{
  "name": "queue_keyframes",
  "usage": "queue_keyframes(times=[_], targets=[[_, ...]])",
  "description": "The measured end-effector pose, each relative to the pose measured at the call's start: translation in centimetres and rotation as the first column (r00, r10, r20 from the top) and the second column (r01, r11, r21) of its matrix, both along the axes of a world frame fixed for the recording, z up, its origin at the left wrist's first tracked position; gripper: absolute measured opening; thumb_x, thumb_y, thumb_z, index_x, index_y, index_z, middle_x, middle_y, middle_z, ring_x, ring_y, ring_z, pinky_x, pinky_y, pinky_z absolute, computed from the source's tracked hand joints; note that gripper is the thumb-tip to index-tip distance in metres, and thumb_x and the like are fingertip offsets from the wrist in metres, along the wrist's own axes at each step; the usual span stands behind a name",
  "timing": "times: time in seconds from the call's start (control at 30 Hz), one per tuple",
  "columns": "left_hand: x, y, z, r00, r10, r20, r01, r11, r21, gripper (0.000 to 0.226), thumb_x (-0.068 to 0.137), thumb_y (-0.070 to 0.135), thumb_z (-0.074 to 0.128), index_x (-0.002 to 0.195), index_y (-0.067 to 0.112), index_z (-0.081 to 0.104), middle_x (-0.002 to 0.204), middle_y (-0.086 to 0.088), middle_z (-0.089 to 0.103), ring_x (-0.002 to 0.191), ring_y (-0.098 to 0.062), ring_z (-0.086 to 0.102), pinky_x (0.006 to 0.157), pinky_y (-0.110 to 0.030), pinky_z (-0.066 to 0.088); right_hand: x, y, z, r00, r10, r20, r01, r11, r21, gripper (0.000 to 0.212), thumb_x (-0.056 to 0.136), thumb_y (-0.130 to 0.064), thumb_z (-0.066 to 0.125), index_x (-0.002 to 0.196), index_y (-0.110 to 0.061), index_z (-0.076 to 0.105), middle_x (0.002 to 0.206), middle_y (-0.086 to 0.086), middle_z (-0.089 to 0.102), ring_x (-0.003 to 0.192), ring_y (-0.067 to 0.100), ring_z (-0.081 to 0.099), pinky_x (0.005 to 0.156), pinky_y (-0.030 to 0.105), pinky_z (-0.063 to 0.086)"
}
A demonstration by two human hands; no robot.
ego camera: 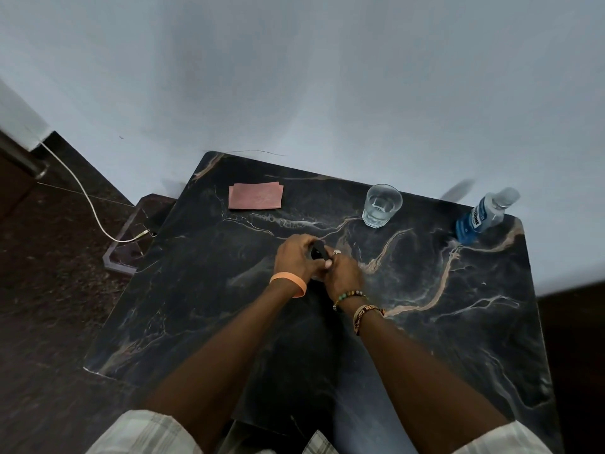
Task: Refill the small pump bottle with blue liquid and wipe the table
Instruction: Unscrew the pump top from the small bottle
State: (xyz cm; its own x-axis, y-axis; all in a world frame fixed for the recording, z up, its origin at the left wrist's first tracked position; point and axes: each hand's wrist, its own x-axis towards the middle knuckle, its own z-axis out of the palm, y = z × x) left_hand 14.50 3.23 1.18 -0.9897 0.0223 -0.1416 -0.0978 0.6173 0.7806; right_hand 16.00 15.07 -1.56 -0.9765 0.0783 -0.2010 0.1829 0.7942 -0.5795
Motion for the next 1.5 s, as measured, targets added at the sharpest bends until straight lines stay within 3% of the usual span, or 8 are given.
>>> queue_keyframes(times=[0.1,0.3,0.5,0.6,0.73,1.03,1.17,1.5], targets=[[0.1,-0.3,-0.3,0.999,-0.034,-0.003,0.034,0.996,0.08,0.057,0.067,0.015,0.085,0.121,0.019,0.065,0.119,0.003,0.065,0.111,-0.011,0.059,0.097,-0.033,0.05,0.0,0.0,-0.2,0.998,-0.031,0.056,0.031,1.0,-0.003,0.014,0.088,-0.019,0.062,0.101,-0.019,0.065,0.086,0.001,0.062,0.08,0.018,0.061,0.061,0.022,0.044],[-0.4,-0.2,0.0,1.0,-0.018,0.008,0.019,0.999,-0.044,0.037,0.062,0.027,0.088,0.092,0.025,0.065,0.091,0.009,0.064,0.084,-0.008,0.058,0.066,-0.015,0.041,0.1,-0.1,-0.2,0.999,-0.035,0.015,0.034,0.999,0.029,0.012,0.088,-0.021,0.059,0.077,-0.022,0.061,0.069,-0.007,0.053,0.064,0.012,0.051,0.052,0.02,0.033],[0.0,-0.4,-0.2,0.996,-0.084,-0.019,0.085,0.995,0.057,0.041,0.071,0.011,0.08,0.11,0.02,0.07,0.109,0.003,0.069,0.101,-0.012,0.063,0.092,-0.034,0.053,0.2,-0.1,-0.7,0.996,-0.094,0.003,0.094,0.996,-0.006,0.021,0.087,-0.022,0.06,0.07,-0.027,0.049,0.068,-0.004,0.054,0.068,0.02,0.06,0.053,0.025,0.038],[-0.4,-0.3,0.1,0.997,-0.07,-0.023,0.069,0.997,-0.044,0.034,0.068,0.019,0.084,0.099,0.019,0.071,0.097,0.0,0.069,0.091,-0.017,0.063,0.084,-0.037,0.053,0.1,0.0,-1.0,0.997,-0.07,-0.027,0.069,0.998,-0.011,0.004,0.086,-0.02,0.06,0.089,-0.022,0.063,0.08,0.003,0.064,0.069,0.015,0.055,0.058,0.025,0.04],[-0.3,-0.3,0.2,0.999,-0.05,-0.02,0.049,0.998,-0.031,0.05,0.062,0.026,0.089,0.105,0.017,0.066,0.099,0.003,0.064,0.09,-0.013,0.059,0.08,-0.028,0.05,-0.1,0.1,-0.8,1.0,-0.006,-0.024,0.007,0.999,0.036,0.037,0.087,-0.024,0.058,0.124,-0.027,0.059,0.093,0.003,0.066,0.077,0.015,0.055,0.064,0.025,0.042],[-0.5,-0.9,0.2,0.998,-0.022,0.052,0.02,0.999,0.031,0.045,0.058,0.024,0.091,0.09,0.032,0.061,0.08,0.023,0.056,0.078,0.005,0.056,0.061,-0.005,0.041,0.1,0.3,-0.8,0.999,0.011,-0.035,-0.012,1.0,-0.029,0.039,0.082,-0.038,0.067,0.119,-0.028,0.06,0.091,0.0,0.066,0.083,0.017,0.061,0.068,0.028,0.05],[-0.4,-1.1,0.0,0.996,-0.08,0.039,0.076,0.994,0.077,0.053,0.065,0.02,0.086,0.113,0.02,0.065,0.105,0.009,0.063,0.098,-0.007,0.06,0.084,-0.022,0.05,0.1,0.6,-0.7,0.998,0.022,-0.059,-0.023,1.0,-0.017,0.034,0.082,-0.037,0.065,0.115,-0.029,0.061,0.095,0.001,0.065,0.085,0.02,0.061,0.068,0.028,0.047],[-0.7,-1.5,-0.1,0.994,-0.089,0.059,0.081,0.989,0.124,0.038,0.066,0.014,0.084,0.1,0.02,0.069,0.101,0.005,0.069,0.093,-0.008,0.065,0.082,-0.028,0.055,0.2,0.5,-0.7,0.998,0.002,-0.057,-0.005,0.999,-0.047,0.037,0.079,-0.042,0.069,0.114,-0.031,0.061,0.084,0.0,0.067,0.077,0.019,0.062,0.062,0.024,0.041]])
